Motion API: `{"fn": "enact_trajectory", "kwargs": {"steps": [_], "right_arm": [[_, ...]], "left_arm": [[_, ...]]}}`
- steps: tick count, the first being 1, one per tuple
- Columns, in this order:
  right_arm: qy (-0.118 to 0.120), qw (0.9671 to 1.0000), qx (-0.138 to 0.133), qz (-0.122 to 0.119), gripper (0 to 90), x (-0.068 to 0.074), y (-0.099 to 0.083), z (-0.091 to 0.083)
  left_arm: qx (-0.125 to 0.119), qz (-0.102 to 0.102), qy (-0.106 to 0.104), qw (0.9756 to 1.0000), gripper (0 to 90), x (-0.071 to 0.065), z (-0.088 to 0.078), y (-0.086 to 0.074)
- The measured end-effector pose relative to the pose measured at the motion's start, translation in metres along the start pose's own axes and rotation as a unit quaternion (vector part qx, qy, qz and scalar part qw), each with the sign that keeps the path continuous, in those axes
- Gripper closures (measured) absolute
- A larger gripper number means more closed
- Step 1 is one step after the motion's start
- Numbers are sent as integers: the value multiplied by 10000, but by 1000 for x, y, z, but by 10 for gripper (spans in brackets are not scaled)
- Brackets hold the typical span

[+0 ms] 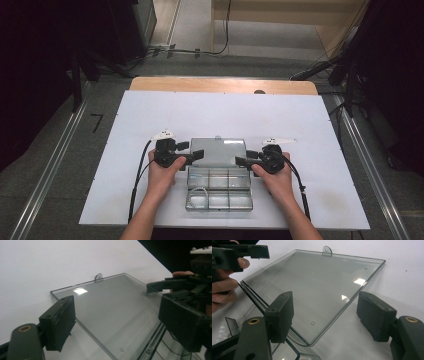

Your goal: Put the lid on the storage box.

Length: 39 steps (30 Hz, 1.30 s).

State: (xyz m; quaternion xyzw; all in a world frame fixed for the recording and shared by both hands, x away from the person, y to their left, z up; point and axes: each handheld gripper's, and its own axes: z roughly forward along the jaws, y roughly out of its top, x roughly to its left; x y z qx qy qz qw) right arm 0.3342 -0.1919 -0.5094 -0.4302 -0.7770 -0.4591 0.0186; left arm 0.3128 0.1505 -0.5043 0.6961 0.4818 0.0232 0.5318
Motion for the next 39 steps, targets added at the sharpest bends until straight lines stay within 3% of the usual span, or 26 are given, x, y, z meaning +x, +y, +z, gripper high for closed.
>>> {"fn": "enact_trajectory", "kwargs": {"steps": [5,12,16,21,28,35,39], "right_arm": [[-5,10000,-10,10,290,0,0,0],[-21,10000,-16,55,298,1,0,0],[-18,10000,-20,79,305,1,-1,-1],[-23,9999,-23,104,308,2,-1,-1],[-48,9999,-26,150,317,3,-1,-1],[-70,9997,-66,234,341,3,-1,-2],[103,9996,-80,260,379,3,-1,-2]], "left_arm": [[242,-127,68,9996,177,1,5,-5],[378,-281,106,9988,203,0,7,-8],[463,-331,276,9980,230,-2,9,-10],[547,-319,261,9977,251,-5,11,-11],[538,-459,223,9972,291,-5,11,-12],[492,-540,59,9973,340,-4,11,-12],[439,-496,-1,9978,396,-5,9,-11]]}}
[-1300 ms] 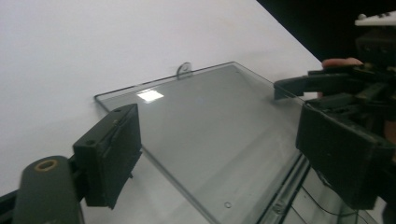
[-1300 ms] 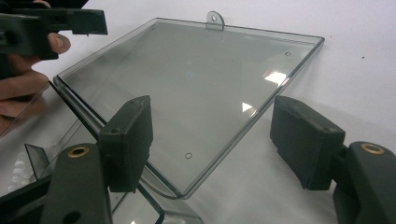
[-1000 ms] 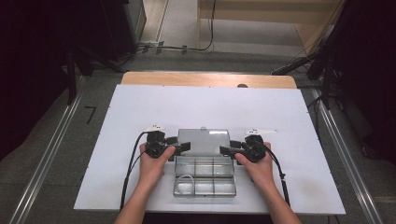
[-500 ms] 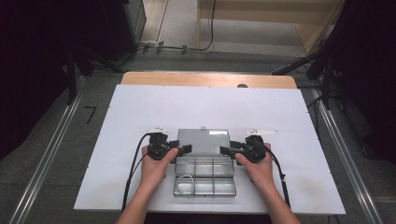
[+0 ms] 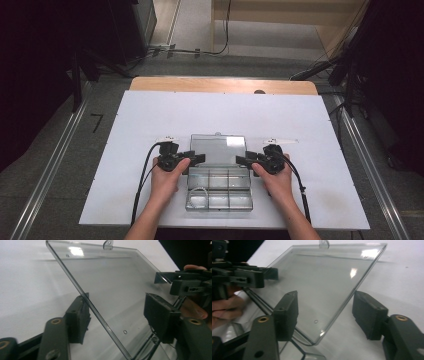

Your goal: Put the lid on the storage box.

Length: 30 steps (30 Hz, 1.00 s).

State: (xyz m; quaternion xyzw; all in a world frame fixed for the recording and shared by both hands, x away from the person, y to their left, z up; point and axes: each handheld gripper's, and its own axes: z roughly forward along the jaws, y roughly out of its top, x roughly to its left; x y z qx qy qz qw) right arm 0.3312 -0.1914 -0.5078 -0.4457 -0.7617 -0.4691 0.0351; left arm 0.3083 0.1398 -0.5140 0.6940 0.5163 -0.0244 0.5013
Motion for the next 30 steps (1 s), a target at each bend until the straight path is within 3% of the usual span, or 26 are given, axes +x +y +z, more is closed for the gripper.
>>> {"fn": "enact_trajectory", "kwargs": {"steps": [7,11,17,24,30], "right_arm": [[-1,10000,-74,-41,427,2,0,-2],[98,9998,-196,39,486,4,1,-5],[145,9993,-346,65,555,4,3,-10],[162,9983,-540,-151,649,8,4,-19],[187,9972,-642,-322,709,9,3,-23]], "left_arm": [[-63,48,-44,10000,444,0,-3,1],[-174,73,-98,9998,525,0,-8,3],[-302,222,-131,9992,568,-1,-12,4],[-438,373,-178,9982,640,-5,-19,5],[-517,443,-382,9969,684,-4,-25,6]]}}
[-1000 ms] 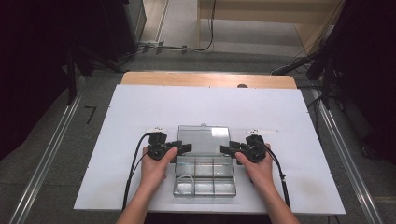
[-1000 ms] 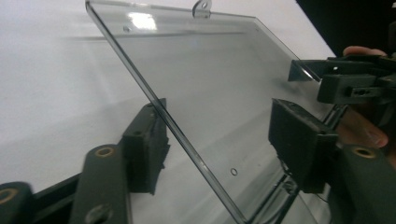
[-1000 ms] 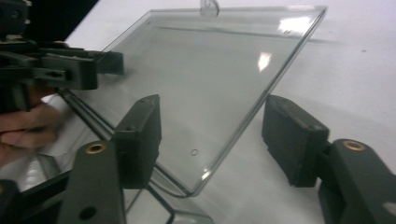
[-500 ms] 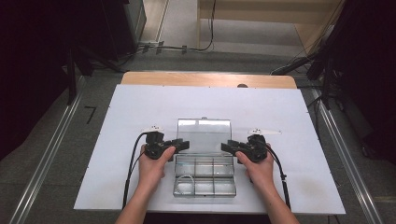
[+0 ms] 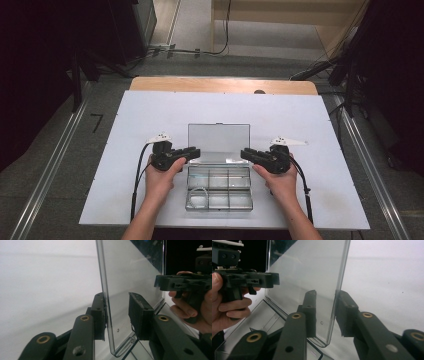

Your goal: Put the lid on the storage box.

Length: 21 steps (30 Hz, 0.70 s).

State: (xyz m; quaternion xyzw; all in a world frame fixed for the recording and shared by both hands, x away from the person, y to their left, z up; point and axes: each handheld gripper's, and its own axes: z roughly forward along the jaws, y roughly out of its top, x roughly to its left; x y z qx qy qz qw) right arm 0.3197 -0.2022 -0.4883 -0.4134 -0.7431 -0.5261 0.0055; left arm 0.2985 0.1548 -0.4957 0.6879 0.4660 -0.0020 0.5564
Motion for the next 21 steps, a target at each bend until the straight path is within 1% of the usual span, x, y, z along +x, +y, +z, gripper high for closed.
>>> {"fn": "enact_trajectory", "kwargs": {"steps": [2,5,10,12,16,17,19,21], "right_arm": [[49,10000,-46,-59,730,1,0,-3],[56,9999,-80,-126,736,1,0,-3],[72,9996,-126,-253,748,2,-3,-6],[72,9994,-164,-308,750,2,-4,-6],[69,9989,-219,-420,753,3,-5,-7],[50,9987,-216,-460,753,3,-5,-8],[36,9984,-253,-501,752,4,-5,-8],[37,9981,-289,-541,753,3,-6,-9]], "left_arm": [[-12,23,-81,10000,707,0,-1,0],[-24,111,-106,9999,714,0,-3,0],[35,208,-177,9996,723,-1,-5,1],[57,263,-166,9995,722,-2,-5,2],[53,291,-132,9995,705,-4,-5,3],[60,306,-124,9994,700,-4,-5,4],[127,400,-65,9991,696,-6,-4,8],[109,414,-71,9991,689,-7,-4,10]]}}
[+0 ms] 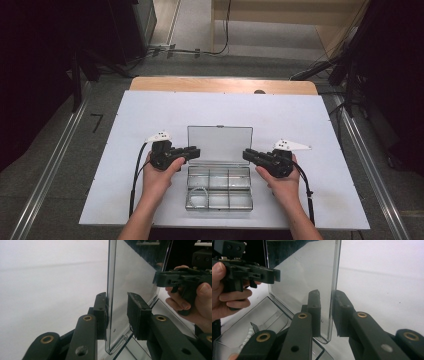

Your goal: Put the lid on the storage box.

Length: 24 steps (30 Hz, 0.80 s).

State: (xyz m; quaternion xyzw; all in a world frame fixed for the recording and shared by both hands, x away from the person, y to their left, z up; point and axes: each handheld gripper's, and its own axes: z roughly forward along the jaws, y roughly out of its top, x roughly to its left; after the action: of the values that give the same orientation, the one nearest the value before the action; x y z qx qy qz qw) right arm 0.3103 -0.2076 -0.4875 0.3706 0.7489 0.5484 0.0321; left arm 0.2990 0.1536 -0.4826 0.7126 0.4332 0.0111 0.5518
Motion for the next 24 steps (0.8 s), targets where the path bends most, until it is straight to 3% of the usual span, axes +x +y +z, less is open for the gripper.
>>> {"fn": "enact_trajectory", "kwargs": {"steps": [7,11,17,21,24], "right_arm": [[-27,9996,-51,-287,755,3,0,-2],[-34,9994,-78,-337,755,3,0,-2],[-65,9988,-65,-479,752,6,0,-4],[-73,9984,-64,-556,743,8,1,-5],[-67,9984,-71,-552,731,9,2,-6]], "left_arm": [[-269,73,-25,9996,640,-6,-6,11],[-363,197,26,9991,600,-11,-9,16],[-521,236,-2,9984,602,-14,-14,20],[-566,225,-114,9981,678,-12,-19,20],[-574,243,-180,9979,684,-11,-20,20]]}}
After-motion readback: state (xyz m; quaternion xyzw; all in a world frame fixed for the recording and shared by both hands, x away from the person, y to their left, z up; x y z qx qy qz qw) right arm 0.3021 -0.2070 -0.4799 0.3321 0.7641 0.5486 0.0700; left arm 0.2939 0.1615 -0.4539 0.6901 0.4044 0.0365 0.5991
